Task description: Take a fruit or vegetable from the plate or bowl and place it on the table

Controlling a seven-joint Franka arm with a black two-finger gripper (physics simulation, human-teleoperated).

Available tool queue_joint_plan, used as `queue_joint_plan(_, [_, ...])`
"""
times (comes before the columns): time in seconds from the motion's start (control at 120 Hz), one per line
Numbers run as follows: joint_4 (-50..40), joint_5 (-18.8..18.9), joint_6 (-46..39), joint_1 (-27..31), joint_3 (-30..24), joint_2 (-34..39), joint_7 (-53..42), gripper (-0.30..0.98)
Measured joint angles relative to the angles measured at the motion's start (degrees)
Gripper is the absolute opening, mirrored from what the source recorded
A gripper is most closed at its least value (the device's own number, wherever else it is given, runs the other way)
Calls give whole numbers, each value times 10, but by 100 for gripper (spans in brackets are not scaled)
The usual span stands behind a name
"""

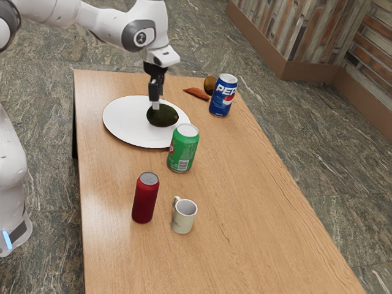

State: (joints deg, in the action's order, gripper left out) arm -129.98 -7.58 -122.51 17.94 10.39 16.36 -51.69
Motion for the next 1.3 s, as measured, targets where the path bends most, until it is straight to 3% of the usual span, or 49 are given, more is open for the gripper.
queue_joint_plan(1.3, [0, -11, -40, -4, 0, -54, -4, 69])
